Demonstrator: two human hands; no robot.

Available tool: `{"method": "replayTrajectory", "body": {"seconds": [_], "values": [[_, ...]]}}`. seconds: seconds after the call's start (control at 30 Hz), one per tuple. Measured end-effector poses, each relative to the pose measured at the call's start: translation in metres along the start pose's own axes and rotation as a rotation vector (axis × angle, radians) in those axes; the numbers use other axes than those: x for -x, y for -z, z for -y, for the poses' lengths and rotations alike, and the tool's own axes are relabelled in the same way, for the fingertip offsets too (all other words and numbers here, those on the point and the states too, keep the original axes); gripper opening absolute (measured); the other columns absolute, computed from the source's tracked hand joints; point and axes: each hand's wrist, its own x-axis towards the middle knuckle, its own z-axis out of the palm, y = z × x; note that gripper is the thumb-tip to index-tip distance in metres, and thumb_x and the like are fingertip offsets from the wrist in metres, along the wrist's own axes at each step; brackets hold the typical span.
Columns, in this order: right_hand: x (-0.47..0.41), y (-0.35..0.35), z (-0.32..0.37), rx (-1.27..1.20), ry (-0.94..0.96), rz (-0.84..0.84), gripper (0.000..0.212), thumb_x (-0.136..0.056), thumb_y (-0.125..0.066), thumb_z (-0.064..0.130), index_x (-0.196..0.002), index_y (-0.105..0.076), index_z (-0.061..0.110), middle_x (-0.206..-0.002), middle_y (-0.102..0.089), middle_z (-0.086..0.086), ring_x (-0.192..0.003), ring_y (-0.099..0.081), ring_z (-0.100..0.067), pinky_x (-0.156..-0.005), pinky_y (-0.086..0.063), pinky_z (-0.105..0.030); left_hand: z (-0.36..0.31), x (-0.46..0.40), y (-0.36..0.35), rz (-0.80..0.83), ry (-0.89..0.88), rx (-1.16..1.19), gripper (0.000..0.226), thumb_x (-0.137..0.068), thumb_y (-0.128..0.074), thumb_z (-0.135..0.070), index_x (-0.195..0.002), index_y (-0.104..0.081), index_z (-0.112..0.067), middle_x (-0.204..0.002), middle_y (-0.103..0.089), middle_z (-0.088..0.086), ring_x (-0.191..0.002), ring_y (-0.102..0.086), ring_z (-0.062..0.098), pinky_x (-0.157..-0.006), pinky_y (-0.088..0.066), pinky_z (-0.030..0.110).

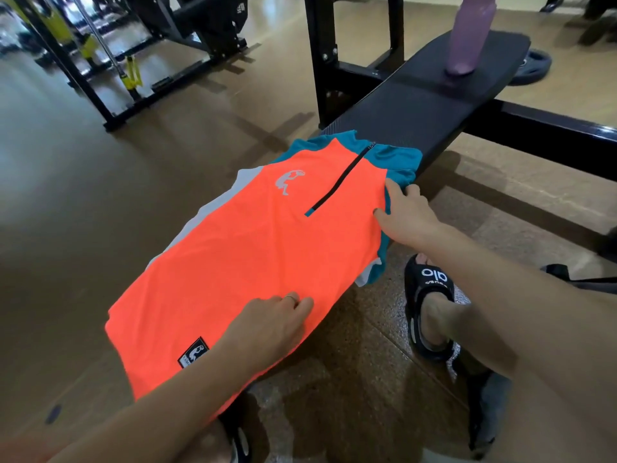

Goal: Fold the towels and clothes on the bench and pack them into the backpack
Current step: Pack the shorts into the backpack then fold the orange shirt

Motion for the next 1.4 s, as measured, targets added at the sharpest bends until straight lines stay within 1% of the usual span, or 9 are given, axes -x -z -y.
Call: {"method": "replayTrajectory", "body": {"seconds": [0.23, 0.43, 0.57, 0.73, 0.9, 1.07, 1.17, 1.27, 1.4], "values": [[-0.033, 0.010, 0.019, 0.472, 0.034, -0.081, 0.063, -0.099, -0.026, 0.056, -0.152, -0.028, 0.022, -0.154, -0.024, -0.021, -0.143, -0.020, -0.039, -0.114, -0.023, -0.058, 0.077, -0.071, 0.021, 0.004, 0.385, 0.291, 0.055, -0.103, -0.041, -0.047, -0.153, -0.033, -0.026, -0.131, -0.050, 0.007, -0.115, -0.057, 0.030, -0.089, -0.051, 0.043], [-0.065, 0.032, 0.040, 0.658, -0.006, -0.115, 0.045, -0.097, -0.038, 0.046, -0.129, -0.056, 0.021, -0.131, -0.043, -0.018, -0.123, -0.038, -0.035, -0.099, -0.034, -0.045, 0.149, -0.170, -0.001, 0.086, 0.475, 0.237, 0.060, -0.104, -0.031, -0.052, -0.160, -0.012, -0.042, -0.168, -0.016, 0.009, -0.155, -0.016, 0.027, -0.123, -0.013, 0.054], [-0.083, 0.028, 0.049, 0.659, 0.157, -0.289, 0.044, -0.098, -0.039, 0.046, -0.129, -0.056, 0.021, -0.128, -0.043, -0.015, -0.120, -0.039, -0.034, -0.096, -0.035, -0.045, 0.174, -0.228, -0.013, 0.102, 0.451, 0.358, 0.058, -0.106, -0.027, -0.052, -0.161, -0.011, -0.040, -0.171, -0.009, 0.004, -0.156, -0.009, 0.024, -0.124, -0.009, 0.053], [-0.104, 0.015, 0.028, 0.486, 0.173, 0.057, 0.069, -0.099, -0.024, 0.062, -0.159, -0.004, 0.034, -0.166, -0.005, -0.012, -0.152, -0.005, -0.030, -0.123, -0.009, -0.049, 0.201, -0.253, -0.039, 0.088, 0.421, 0.343, 0.054, -0.106, -0.023, -0.055, -0.158, -0.012, -0.047, -0.170, -0.013, 0.003, -0.153, -0.020, 0.027, -0.124, -0.018, 0.050], [-0.120, 0.016, 0.027, 0.452, 0.172, 0.039, 0.069, -0.098, -0.021, 0.065, -0.158, 0.003, 0.038, -0.167, 0.008, -0.009, -0.154, 0.006, -0.028, -0.123, -0.006, -0.050, 0.224, -0.271, -0.031, 0.159, 0.413, 0.500, 0.055, -0.104, -0.028, -0.055, -0.157, -0.017, -0.044, -0.154, -0.038, 0.008, -0.140, -0.043, 0.029, -0.114, -0.036, 0.046], [-0.124, 0.016, 0.033, 0.469, 0.124, -0.025, 0.069, -0.099, -0.022, 0.063, -0.159, -0.003, 0.035, -0.166, 0.001, -0.015, -0.152, -0.002, -0.035, -0.121, -0.012, -0.052, 0.219, -0.307, -0.013, -0.050, 0.273, 0.488, 0.066, -0.101, -0.037, -0.050, -0.158, -0.028, -0.018, -0.158, -0.040, 0.010, -0.145, -0.038, 0.026, -0.120, -0.030, 0.039], [-0.137, 0.031, 0.025, 0.434, 0.055, -0.214, 0.062, -0.100, -0.031, 0.052, -0.154, -0.024, 0.024, -0.153, -0.033, -0.020, -0.142, -0.027, -0.038, -0.116, -0.023, -0.051, 0.209, -0.338, 0.002, 0.054, 0.273, 0.558, 0.061, -0.097, -0.057, -0.034, -0.152, -0.040, -0.014, -0.141, -0.050, 0.012, -0.129, -0.048, 0.023, -0.108, -0.036, 0.031], [-0.144, 0.051, 0.017, 0.333, -0.040, -0.262, 0.041, -0.093, -0.051, 0.036, -0.126, -0.049, 0.011, -0.124, -0.056, -0.019, -0.117, -0.051, -0.039, -0.098, -0.039, -0.047, 0.206, -0.365, 0.018, 0.067, 0.247, 0.513, 0.050, -0.079, -0.064, -0.043, -0.120, -0.061, -0.015, -0.112, -0.055, 0.007, -0.108, -0.055, 0.023, -0.090, -0.046, 0.033], [-0.147, 0.066, 0.016, 0.112, -0.103, -0.158, 0.032, -0.081, -0.061, 0.018, -0.112, -0.062, 0.010, -0.115, -0.060, -0.015, -0.110, -0.054, -0.038, -0.090, -0.047, -0.042, 0.200, -0.389, 0.036, 0.259, 0.246, 0.534, 0.028, -0.075, -0.068, -0.034, -0.090, -0.052, -0.017, -0.089, -0.058, 0.003, -0.084, -0.058, 0.023, -0.066, -0.045, 0.036]]}}
